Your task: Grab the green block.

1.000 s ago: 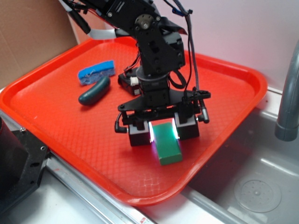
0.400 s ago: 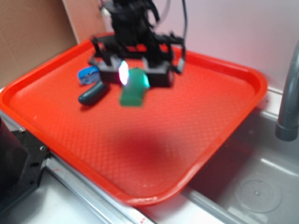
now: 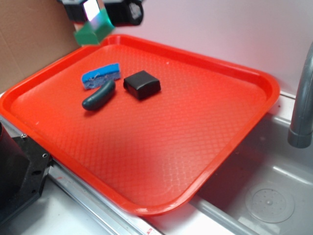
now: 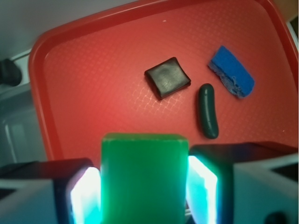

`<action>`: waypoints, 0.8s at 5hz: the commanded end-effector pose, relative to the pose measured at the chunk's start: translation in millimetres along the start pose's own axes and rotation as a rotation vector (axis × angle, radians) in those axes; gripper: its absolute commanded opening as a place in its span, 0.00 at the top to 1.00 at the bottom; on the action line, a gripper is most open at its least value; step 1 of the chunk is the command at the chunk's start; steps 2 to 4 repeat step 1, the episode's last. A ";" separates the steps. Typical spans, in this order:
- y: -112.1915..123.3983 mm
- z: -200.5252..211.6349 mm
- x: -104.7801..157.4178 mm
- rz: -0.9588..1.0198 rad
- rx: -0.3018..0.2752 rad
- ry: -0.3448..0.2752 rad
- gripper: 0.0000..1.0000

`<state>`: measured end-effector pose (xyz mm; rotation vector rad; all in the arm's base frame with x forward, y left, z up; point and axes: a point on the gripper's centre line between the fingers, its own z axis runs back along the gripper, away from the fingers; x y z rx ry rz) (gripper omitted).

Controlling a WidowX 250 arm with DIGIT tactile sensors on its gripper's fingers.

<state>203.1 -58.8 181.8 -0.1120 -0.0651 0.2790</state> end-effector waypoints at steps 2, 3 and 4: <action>14.7 30.3 17.3 -0.040 0.000 -0.001 1.00; 14.7 30.3 17.3 -0.040 0.000 -0.001 1.00; 14.7 30.3 17.3 -0.040 0.000 -0.001 1.00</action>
